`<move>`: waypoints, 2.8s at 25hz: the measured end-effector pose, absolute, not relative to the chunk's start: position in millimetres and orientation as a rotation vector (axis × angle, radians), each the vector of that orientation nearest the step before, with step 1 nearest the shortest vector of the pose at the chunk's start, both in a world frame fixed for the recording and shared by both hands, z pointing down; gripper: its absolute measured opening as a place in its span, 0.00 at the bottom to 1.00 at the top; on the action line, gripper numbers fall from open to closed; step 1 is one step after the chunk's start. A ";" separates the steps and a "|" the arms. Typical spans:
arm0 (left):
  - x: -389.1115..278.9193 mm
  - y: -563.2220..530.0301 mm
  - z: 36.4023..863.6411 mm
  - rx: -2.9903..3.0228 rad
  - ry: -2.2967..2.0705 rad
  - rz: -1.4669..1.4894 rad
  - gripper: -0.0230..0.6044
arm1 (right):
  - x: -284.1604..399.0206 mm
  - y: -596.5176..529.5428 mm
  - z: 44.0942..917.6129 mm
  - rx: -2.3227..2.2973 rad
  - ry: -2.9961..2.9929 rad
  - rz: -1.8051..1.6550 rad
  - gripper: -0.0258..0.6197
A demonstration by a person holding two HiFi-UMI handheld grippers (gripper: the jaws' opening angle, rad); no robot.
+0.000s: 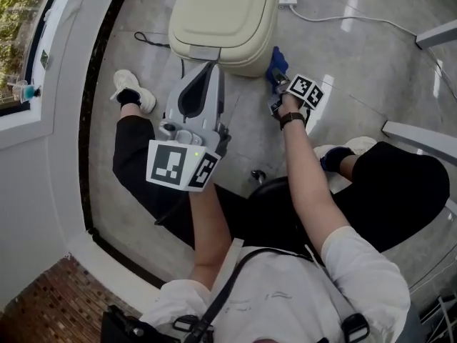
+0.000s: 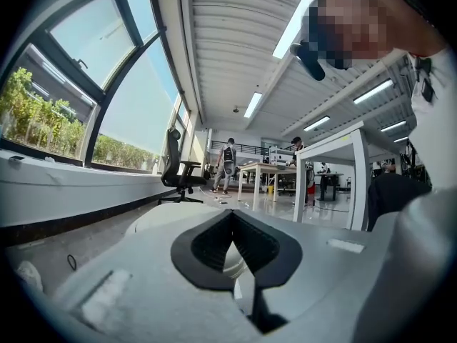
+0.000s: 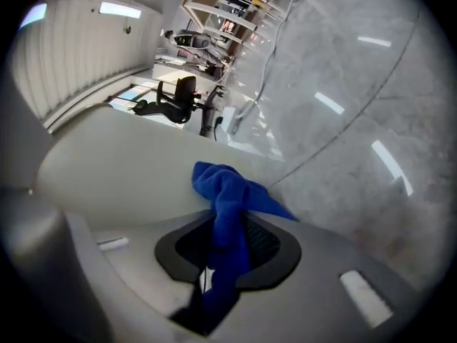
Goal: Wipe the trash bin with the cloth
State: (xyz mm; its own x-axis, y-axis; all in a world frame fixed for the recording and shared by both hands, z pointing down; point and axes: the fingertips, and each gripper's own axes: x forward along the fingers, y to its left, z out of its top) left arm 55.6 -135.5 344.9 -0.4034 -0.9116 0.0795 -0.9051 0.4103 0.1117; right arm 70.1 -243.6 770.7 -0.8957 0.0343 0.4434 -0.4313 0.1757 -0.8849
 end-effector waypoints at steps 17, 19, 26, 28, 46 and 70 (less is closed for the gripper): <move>30.9 -214.4 257.1 1.906 -2.416 -0.212 0.04 | 38.1 -308.2 378.6 -0.676 -2.711 1.880 0.15; 26.5 -212.9 257.1 1.886 -2.421 -0.221 0.04 | 33.0 -285.7 383.8 -0.756 -2.635 1.840 0.15; 12.4 -215.5 274.4 1.827 -2.427 -0.196 0.04 | 32.8 -305.7 532.2 -0.337 -2.412 2.127 0.15; 11.3 -215.9 278.4 1.813 -2.423 -0.179 0.04 | 29.0 -297.2 609.0 -0.097 -2.296 1.961 0.15; 16.9 -219.0 291.4 1.800 -2.400 -0.099 0.04 | 12.8 -334.0 682.7 0.127 -2.264 1.621 0.15; -22.3 -204.3 294.7 1.787 -2.413 0.007 0.04 | -24.8 -350.7 758.5 0.141 -2.062 1.705 0.15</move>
